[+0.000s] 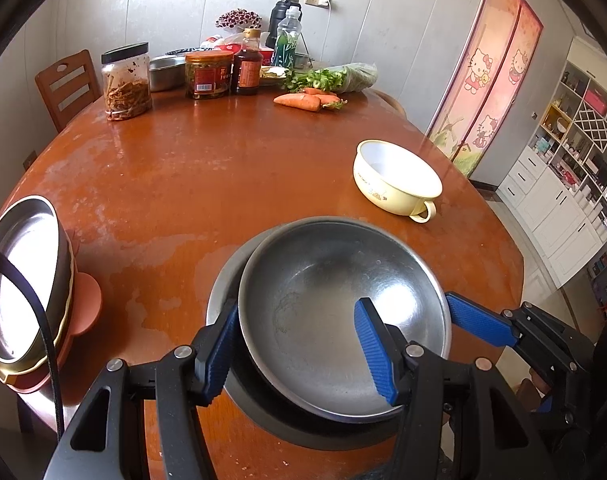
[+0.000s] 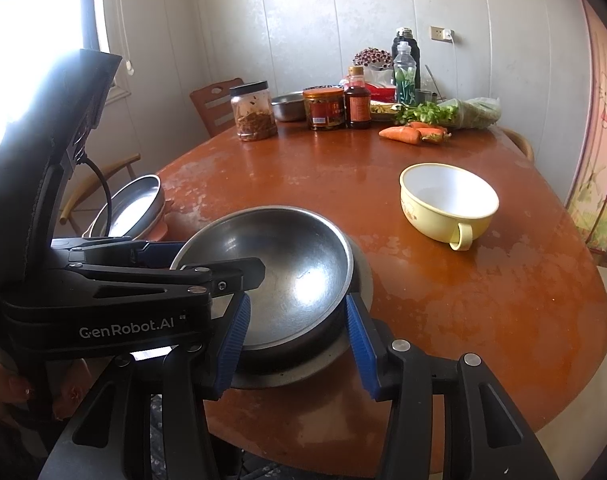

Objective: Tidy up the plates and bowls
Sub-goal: 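Open both tools off the steel bowl rim and withdraw them, then grasp the rim of the yellow-rimmed white handled bowl with both tools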

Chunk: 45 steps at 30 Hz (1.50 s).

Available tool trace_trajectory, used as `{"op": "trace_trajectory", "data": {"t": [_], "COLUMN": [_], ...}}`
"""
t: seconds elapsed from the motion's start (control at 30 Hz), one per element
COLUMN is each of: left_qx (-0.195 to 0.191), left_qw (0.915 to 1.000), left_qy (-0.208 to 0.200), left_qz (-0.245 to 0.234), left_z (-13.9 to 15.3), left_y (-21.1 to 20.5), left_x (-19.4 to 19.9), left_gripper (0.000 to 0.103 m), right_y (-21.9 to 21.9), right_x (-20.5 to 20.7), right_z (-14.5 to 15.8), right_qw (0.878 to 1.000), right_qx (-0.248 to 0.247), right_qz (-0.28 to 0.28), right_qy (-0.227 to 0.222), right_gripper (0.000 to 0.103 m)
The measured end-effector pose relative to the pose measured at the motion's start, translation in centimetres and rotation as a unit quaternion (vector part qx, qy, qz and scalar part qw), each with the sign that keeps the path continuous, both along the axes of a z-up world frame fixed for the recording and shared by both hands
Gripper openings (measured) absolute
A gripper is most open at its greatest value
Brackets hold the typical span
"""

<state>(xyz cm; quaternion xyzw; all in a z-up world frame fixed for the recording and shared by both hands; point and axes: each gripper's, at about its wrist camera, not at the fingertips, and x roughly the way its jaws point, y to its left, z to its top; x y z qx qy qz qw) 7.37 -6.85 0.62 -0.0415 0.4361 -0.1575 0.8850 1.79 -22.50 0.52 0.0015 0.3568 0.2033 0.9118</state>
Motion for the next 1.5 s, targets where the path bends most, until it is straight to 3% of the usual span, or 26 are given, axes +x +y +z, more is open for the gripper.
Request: {"op": "trace_trajectory", "data": {"t": [0.87, 1.5], "left_qx": [-0.007, 0.016], "left_qw": [0.9996, 0.9996], "left_qy": [-0.025, -0.014], "left_qz": [0.014, -0.017], "left_z": [1.7, 3.8], "left_y": [0.8, -4.5], "left_x": [0.2, 6.9], "left_gripper": [0.057, 0.058], "right_y": [-1.7, -7.9], "right_x": [1.0, 7.0], "right_z": [0.2, 1.5], "right_qw": [1.0, 0.996], "right_qx": [0.023, 0.04], "right_qz": [-0.021, -0.086], "right_qy": [-0.004, -0.004], "right_gripper": [0.051, 0.051]}}
